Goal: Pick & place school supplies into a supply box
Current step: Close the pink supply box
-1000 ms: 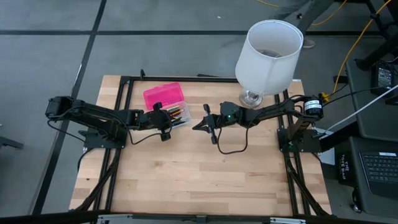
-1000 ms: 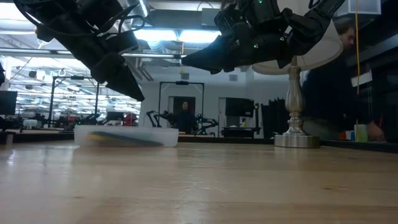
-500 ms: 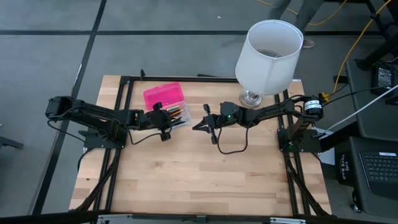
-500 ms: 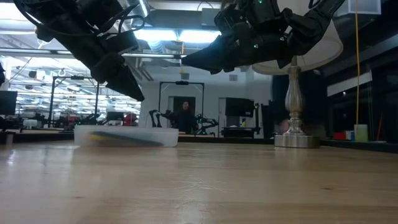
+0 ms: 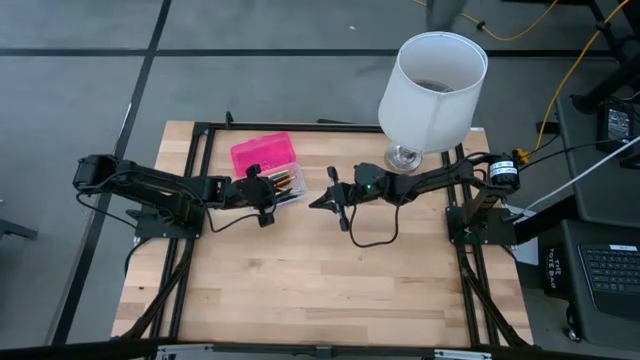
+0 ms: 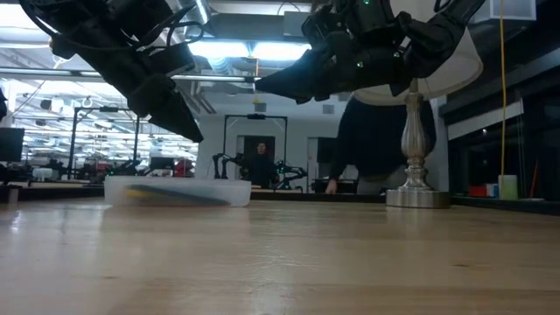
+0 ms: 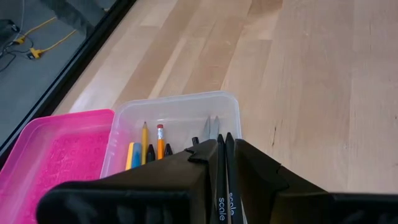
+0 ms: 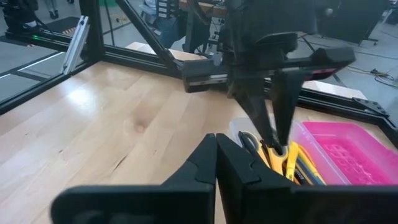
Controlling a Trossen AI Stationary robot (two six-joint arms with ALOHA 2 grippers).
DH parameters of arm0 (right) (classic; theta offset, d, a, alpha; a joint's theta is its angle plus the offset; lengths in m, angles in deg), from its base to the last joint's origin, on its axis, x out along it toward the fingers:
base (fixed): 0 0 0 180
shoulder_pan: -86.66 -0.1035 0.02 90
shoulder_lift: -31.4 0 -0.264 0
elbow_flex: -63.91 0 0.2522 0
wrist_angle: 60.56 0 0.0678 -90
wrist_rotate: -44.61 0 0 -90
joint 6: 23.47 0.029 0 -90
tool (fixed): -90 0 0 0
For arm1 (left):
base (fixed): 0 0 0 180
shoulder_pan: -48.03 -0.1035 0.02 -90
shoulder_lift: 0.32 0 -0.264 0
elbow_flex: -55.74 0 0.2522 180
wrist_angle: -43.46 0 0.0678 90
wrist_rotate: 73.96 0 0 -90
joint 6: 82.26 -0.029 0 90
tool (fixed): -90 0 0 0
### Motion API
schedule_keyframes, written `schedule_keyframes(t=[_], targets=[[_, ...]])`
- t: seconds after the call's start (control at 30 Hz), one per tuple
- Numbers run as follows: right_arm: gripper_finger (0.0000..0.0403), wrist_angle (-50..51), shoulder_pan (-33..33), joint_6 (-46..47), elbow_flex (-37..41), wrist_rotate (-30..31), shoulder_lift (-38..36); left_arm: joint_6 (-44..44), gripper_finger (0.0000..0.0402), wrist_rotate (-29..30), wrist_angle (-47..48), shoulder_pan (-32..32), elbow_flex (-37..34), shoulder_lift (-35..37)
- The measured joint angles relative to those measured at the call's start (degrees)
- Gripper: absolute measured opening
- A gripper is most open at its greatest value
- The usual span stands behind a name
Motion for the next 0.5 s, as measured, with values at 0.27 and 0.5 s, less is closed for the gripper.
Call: schedule_keyframes(t=[0.27, 0.5], targets=[[0.0004, 0.02, 2.90, 1.68, 0.00, 0.00, 0.00, -4.15, 0.0047, -4.40, 0.08, -2.54, 0.02, 1.83], [0.0008, 0.77, 6.28, 1.16, 0.00, 0.01, 0.00, -6.75, 0.0047, -4.35, 1.80, -8.54, 0.02, 4.32]])
